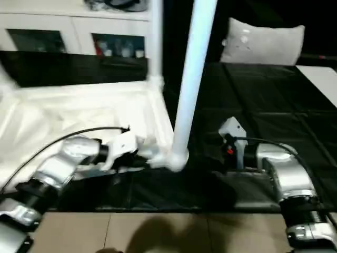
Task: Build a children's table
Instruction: Rotate leg to tighten
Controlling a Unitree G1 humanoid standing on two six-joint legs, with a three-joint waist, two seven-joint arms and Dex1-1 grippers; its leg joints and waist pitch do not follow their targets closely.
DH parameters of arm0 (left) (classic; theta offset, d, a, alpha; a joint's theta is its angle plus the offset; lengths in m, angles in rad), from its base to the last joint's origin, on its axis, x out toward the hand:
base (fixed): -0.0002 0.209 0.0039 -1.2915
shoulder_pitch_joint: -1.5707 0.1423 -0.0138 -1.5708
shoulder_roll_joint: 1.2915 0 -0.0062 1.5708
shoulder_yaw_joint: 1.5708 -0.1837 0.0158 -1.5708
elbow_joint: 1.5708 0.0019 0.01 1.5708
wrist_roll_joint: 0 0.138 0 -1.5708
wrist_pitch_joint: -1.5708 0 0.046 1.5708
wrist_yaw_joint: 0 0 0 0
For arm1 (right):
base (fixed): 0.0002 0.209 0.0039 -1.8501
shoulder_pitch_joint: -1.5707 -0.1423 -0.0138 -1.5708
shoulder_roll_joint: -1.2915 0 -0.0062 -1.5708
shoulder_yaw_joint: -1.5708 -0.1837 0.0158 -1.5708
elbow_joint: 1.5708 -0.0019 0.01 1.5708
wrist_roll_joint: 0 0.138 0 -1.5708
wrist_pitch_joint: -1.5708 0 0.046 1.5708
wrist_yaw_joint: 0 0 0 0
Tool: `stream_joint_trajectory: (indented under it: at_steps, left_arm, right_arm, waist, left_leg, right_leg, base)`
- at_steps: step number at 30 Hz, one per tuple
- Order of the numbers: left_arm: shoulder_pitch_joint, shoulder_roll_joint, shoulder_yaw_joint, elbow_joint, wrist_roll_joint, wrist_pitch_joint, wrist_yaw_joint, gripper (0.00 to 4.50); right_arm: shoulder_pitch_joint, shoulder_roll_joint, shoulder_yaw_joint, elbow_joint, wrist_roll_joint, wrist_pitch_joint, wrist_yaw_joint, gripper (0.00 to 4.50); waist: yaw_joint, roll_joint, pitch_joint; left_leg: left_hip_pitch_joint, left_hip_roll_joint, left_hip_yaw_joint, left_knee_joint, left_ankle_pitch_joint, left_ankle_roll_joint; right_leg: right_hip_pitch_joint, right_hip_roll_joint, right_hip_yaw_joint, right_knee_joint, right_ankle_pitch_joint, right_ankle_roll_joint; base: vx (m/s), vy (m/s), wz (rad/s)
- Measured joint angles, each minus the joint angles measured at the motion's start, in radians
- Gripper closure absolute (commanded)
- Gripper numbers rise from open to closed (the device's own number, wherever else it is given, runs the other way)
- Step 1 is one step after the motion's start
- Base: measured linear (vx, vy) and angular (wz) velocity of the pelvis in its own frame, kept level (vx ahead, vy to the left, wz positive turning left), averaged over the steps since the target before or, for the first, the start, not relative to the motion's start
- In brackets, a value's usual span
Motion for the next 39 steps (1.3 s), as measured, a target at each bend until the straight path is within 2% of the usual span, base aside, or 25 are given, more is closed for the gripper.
stream_joint_trajectory:
  at_steps: [5,7,11,12,15,16,19,24,26,29,34,36,39]
  left_arm:
    - [0.000,0.006,-0.030,-0.014,-0.013,-0.030,-0.069,4.50]
    - [0.000,0.006,-0.034,-0.016,-0.018,-0.039,-0.089,4.50]
    - [0.000,0.001,-0.042,-0.018,-0.019,-0.055,-0.109,4.50]
    - [0.000,0.000,-0.044,-0.018,-0.019,-0.056,-0.110,4.50]
    - [0.000,0.000,-0.045,-0.018,-0.019,-0.057,-0.114,4.50]
    - [0.000,0.001,-0.045,-0.018,-0.019,-0.058,-0.115,4.50]
    - [0.000,0.002,-0.050,-0.018,-0.019,-0.065,-0.122,4.50]
    - [0.008,-0.006,-0.042,-0.021,-0.024,-0.048,-0.115,4.50]
    - [0.025,-0.019,-0.024,-0.040,-0.037,0.009,-0.092,4.50]
    - [0.026,-0.036,0.008,-0.045,-0.025,0.099,-0.015,4.50]
    - [0.023,-0.134,0.067,-0.042,0.000,0.251,0.195,4.50]
    - [0.020,-0.187,0.085,-0.041,0.014,0.304,0.284,4.50]
    - [-0.007,-0.288,0.102,-0.014,0.042,0.379,0.448,4.50]
  right_arm:
    - [-0.004,0.001,0.047,-0.019,0.023,0.009,0.104,0.90]
    - [-0.010,0.006,0.067,-0.021,0.027,0.009,0.141,1.22]
    - [-0.012,0.019,0.092,-0.020,0.032,0.010,0.173,1.44]
    - [-0.012,0.019,0.096,-0.020,0.032,0.011,0.177,1.65]
    - [-0.012,0.018,0.096,-0.019,0.032,0.016,0.185,1.77]
    - [-0.012,0.017,0.096,-0.019,0.034,0.022,0.188,1.99]
    - [-0.012,0.012,0.096,-0.019,0.037,0.032,0.197,2.29]
    - [-0.005,0.012,0.094,-0.032,0.041,0.057,0.189,2.42]
    - [0.020,0.030,0.070,-0.060,0.048,0.093,0.140,2.43]
    - [0.023,0.101,0.028,-0.063,0.041,0.129,-0.012,2.43]
    - [-0.026,0.243,-0.056,-0.028,0.003,0.213,-0.359,2.46]
    - [-0.050,0.290,-0.086,-0.016,-0.017,0.233,-0.487,2.46]
    - [-0.087,0.385,-0.143,0.022,-0.040,0.229,-0.707,2.46]
  waist:
    - [0.013,0.000,0.000]
    - [0.018,0.000,0.000]
    - [0.028,0.000,0.000]
    - [0.028,0.000,0.000]
    - [0.028,0.000,0.000]
    - [0.028,0.000,0.000]
    - [0.029,-0.001,0.000]
    - [0.029,-0.001,0.000]
    - [0.027,-0.002,-0.001]
    - [0.012,-0.001,-0.001]
    - [-0.044,-0.002,-0.001]
    - [-0.059,-0.003,-0.001]
    - [-0.064,-0.003,-0.002]
  left_leg:
    - [-0.001,0.000,0.000,0.005,-0.002,0.002]
    - [-0.001,0.000,0.000,0.006,-0.002,0.002]
    - [-0.001,0.000,0.000,0.006,-0.001,0.002]
    - [-0.001,0.000,0.000,0.007,-0.001,0.002]
    - [-0.001,0.000,0.000,0.007,-0.001,0.002]
    - [-0.001,0.000,0.000,0.007,-0.001,0.002]
    - [-0.001,0.000,0.000,0.007,-0.001,0.002]
    - [-0.001,0.000,0.000,0.008,-0.001,0.002]
    - [0.001,0.000,0.000,0.008,-0.001,0.002]
    - [0.003,0.001,0.000,0.008,0.000,0.000]
    - [0.007,0.001,0.001,0.009,0.002,-0.002]
    - [0.007,0.001,0.001,0.009,0.002,-0.002]
    - [0.007,0.001,0.001,0.008,0.002,-0.003]
  right_leg:
    - [0.002,-0.001,0.000,0.000,0.001,-0.001]
    - [0.002,-0.001,0.000,0.001,0.001,-0.001]
    - [0.002,-0.001,0.000,0.002,0.001,-0.001]
    - [0.002,-0.001,0.000,0.002,0.001,-0.001]
    - [0.002,-0.001,0.000,0.003,0.000,-0.001]
    - [0.002,-0.001,0.000,0.003,0.000,-0.001]
    - [0.002,-0.001,0.000,0.003,0.000,0.000]
    - [0.002,-0.001,0.000,0.004,0.000,0.000]
    - [0.003,-0.001,0.000,0.005,0.000,0.000]
    - [0.003,-0.001,0.000,0.006,-0.001,0.003]
    - [0.005,-0.001,0.000,0.004,-0.001,0.004]
    - [0.004,-0.001,0.000,0.004,-0.001,0.004]
    - [0.004,-0.001,0.000,0.004,-0.001,0.004]
  base:
    - [0.000,0.000,0.00]
    - [0.000,0.000,0.00]
    - [0.000,0.000,0.00]
    - [0.000,0.000,0.00]
    - [0.000,0.000,0.00]
    - [0.000,0.000,0.00]
    - [0.000,0.000,0.00]
    - [0.000,0.000,0.00]
    - [0.000,0.000,0.00]
    - [0.000,0.000,0.00]
    - [0.000,0.000,0.00]
    - [0.000,0.000,0.00]
    - [0.000,0.000,0.00]
